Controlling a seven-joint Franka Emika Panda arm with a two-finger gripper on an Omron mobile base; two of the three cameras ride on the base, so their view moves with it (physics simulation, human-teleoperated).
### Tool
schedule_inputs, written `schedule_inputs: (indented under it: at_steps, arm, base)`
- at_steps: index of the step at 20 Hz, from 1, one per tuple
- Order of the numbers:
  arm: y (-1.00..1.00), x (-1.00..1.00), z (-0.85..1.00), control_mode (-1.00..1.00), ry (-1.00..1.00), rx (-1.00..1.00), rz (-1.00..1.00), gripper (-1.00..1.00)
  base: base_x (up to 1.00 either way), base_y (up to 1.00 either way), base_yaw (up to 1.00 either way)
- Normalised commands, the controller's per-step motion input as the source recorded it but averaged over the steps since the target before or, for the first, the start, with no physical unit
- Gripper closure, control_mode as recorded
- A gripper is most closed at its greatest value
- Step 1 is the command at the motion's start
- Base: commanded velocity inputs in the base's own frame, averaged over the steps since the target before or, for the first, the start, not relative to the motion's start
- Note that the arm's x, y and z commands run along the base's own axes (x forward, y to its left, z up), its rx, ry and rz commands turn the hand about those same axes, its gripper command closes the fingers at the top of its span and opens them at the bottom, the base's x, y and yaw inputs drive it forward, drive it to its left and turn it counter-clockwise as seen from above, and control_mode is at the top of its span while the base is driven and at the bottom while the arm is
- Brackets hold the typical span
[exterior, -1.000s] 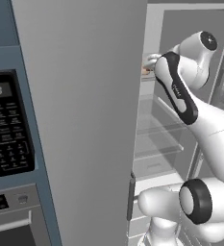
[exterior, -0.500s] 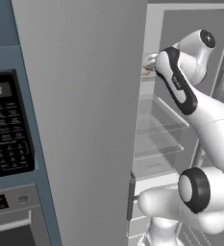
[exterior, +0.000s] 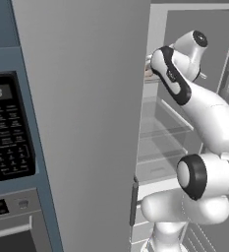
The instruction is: Place one eggplant and one steak in each tupperware on the nearby counter, to pack two identical lunches.
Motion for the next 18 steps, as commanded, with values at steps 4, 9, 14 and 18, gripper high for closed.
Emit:
schedule_inputs:
  at_steps: [4,9,14,18]
  arm:
    - [0.27,-0.04,-0.02,-1.00,0.04,0.00,0.11,-1.00]
    - [0.00,0.15,-0.12,-1.00,-0.01,-0.05,0.01,-1.00]
    - [0.01,0.13,-0.31,-1.00,-0.01,-0.10,0.00,-1.00]
    - [0.15,0.11,-0.30,-1.00,-0.03,-0.05,0.00,1.00]
  base:
    - [0.00,0.00,0.00]
    - [0.00,0.00,0.00]
    - [0.00,0.00,0.00]
    - [0.00,0.00,0.00]
